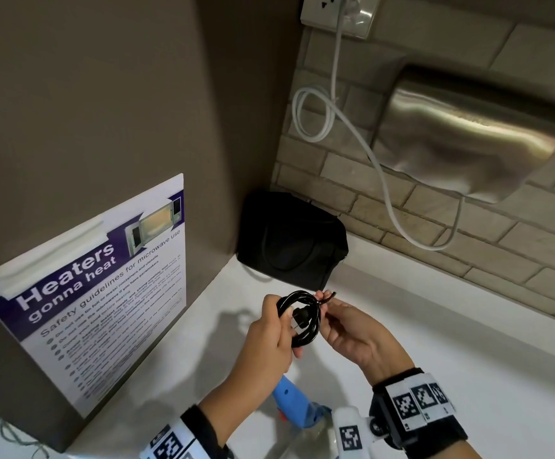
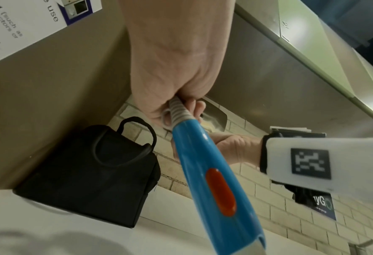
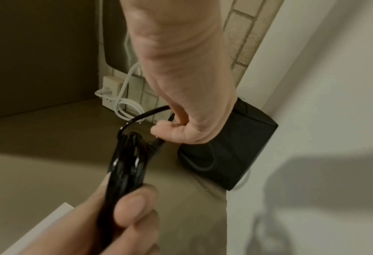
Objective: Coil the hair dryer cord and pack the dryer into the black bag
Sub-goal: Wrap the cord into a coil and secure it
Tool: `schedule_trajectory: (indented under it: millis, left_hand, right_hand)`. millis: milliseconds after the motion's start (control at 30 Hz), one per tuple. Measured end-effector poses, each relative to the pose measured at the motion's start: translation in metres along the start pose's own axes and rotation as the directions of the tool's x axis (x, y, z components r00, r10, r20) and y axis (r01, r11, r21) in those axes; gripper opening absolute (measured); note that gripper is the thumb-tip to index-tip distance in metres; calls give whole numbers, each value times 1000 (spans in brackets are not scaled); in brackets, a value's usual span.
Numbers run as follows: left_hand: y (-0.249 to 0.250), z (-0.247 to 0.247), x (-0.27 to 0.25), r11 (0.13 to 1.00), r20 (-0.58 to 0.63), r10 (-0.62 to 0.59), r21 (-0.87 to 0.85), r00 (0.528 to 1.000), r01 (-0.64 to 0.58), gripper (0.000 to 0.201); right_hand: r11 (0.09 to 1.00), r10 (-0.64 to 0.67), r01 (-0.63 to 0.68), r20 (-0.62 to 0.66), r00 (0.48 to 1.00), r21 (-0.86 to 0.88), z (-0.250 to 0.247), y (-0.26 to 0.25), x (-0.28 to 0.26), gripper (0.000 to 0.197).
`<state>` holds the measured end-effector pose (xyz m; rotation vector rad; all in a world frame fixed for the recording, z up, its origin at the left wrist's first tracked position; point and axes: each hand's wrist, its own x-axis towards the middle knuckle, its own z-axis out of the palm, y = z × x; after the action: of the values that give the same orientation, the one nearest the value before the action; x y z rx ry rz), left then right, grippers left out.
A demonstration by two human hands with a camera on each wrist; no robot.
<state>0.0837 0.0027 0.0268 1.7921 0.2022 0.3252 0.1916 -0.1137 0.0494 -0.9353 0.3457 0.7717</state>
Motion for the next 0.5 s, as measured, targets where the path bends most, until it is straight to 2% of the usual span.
schedule_trajectory:
  millis: [67,133,233,333,500]
  left_hand:
    - [0,-1,0,998,22,-15,-67,1000,17,14]
    - [0,-3,-1,991,50,-20,-132,999,27,16]
    - [2,-5,-2,987,57,-8,-157,998,17,18]
    - [1,-6,-2,990,59,4,-140,998,5,18]
    - [1,-6,-2,998,75,9,-66,997,-4,15]
  right_hand:
    - [999,34,-34,22,999,9,1,3,-1,31]
    - [997,46,-45,19,999,-59,1,8,-2,27]
    - [982,65,-57,41,997,-178,2,15,-2,7]
    - [962,45,-15,103,994,-271,1,21,-2,23]
    - [918,85,-4,188,978,-396,3,24,-11,17]
